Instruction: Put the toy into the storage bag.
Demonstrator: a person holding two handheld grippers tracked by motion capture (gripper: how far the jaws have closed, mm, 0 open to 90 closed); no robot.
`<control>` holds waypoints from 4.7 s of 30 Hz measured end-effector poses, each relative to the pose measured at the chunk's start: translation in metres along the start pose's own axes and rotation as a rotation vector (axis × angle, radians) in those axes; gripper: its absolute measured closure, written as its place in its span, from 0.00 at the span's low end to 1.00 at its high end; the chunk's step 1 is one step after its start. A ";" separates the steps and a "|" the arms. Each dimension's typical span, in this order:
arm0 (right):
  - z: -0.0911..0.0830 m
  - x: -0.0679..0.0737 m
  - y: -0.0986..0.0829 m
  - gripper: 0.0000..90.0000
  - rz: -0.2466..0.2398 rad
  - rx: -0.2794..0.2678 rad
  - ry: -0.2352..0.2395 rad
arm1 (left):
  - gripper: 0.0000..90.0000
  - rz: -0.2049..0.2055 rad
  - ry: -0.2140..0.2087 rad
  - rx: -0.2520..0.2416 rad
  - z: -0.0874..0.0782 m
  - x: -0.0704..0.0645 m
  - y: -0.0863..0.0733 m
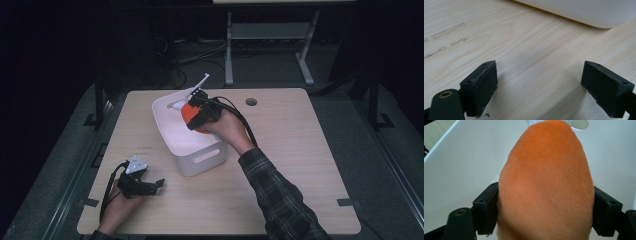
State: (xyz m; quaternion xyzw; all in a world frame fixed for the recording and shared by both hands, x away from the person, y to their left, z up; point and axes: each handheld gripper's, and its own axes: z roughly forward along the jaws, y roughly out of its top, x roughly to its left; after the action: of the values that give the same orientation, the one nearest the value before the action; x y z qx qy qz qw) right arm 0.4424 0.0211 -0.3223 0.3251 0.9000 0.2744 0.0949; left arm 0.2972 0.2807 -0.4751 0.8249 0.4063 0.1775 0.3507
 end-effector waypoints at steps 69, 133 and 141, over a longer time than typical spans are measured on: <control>-0.071 -0.055 -0.111 0.15 0.069 -0.135 -0.020 | 0.14 0.002 -0.002 0.001 0.000 0.000 0.000; -0.056 -0.048 -0.332 0.09 0.148 -0.244 -0.181 | 0.14 0.002 -0.002 0.000 0.000 0.000 0.000; -0.045 -0.050 -0.350 0.05 0.175 -0.182 -0.175 | 0.14 0.001 -0.002 -0.002 0.000 -0.001 -0.001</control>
State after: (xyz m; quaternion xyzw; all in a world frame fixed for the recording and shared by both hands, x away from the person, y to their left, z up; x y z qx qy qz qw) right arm 0.2783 -0.2537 -0.4794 0.4150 0.8279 0.3329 0.1777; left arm 0.2960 0.2804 -0.4755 0.8248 0.4053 0.1776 0.3519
